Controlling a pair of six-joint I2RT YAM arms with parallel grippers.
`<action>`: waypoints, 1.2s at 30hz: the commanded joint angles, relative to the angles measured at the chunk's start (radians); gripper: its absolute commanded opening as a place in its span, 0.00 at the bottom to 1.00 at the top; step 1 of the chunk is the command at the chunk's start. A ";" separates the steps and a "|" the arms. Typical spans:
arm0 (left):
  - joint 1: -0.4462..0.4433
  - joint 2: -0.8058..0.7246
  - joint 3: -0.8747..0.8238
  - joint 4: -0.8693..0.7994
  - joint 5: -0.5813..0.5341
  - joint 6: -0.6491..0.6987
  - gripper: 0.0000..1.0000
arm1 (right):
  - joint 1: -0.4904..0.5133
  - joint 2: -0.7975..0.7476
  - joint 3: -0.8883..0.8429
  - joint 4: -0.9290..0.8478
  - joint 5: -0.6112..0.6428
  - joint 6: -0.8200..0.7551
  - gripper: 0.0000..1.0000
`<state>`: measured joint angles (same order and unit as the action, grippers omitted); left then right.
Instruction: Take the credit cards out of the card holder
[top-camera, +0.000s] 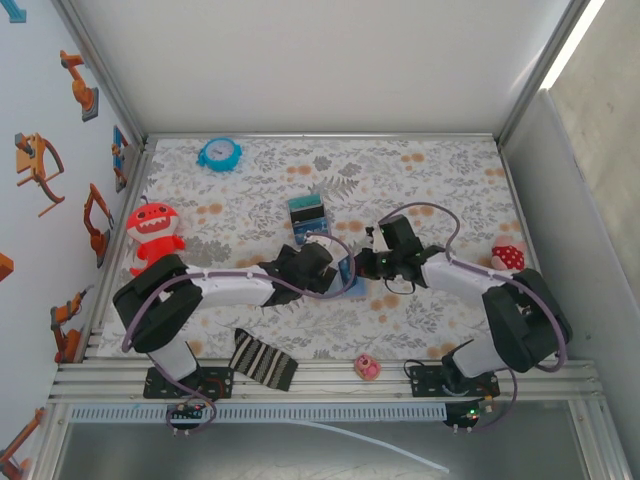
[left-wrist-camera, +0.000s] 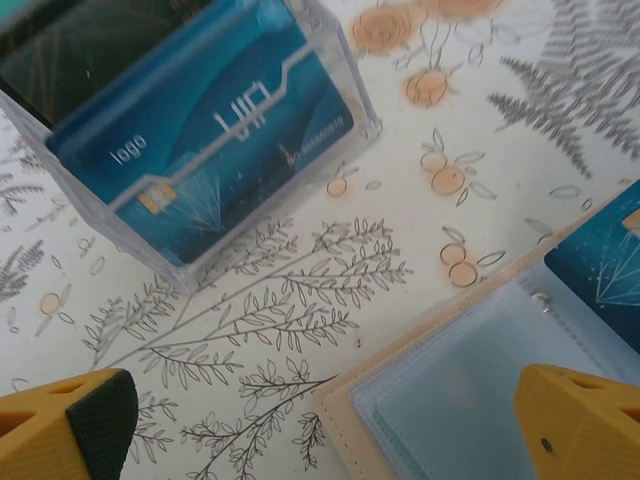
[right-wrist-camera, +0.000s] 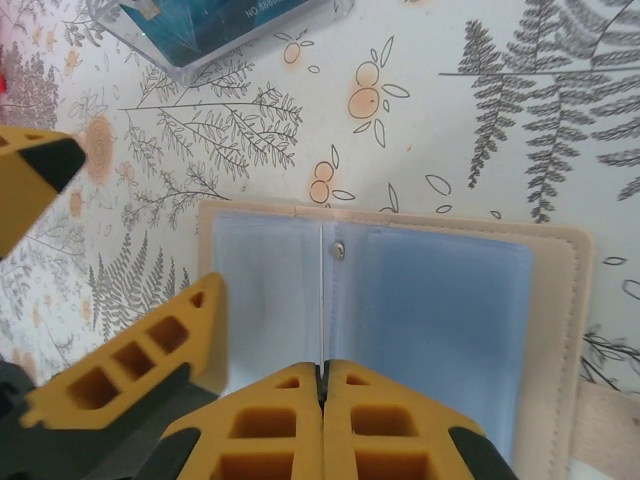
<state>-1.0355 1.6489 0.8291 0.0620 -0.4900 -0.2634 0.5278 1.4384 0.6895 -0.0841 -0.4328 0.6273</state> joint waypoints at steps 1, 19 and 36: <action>-0.001 -0.087 0.004 -0.026 0.002 0.041 0.97 | 0.003 -0.047 0.044 -0.125 0.060 -0.092 0.00; 0.263 -0.416 0.021 -0.084 0.579 0.182 0.97 | 0.028 -0.197 0.164 -0.237 -0.035 -0.379 0.00; 0.293 -0.370 0.053 -0.130 0.965 0.311 0.92 | 0.038 -0.257 0.220 -0.285 -0.308 -0.607 0.00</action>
<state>-0.7464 1.2636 0.8440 -0.0372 0.3702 0.0006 0.5591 1.2076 0.8707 -0.3317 -0.6689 0.0917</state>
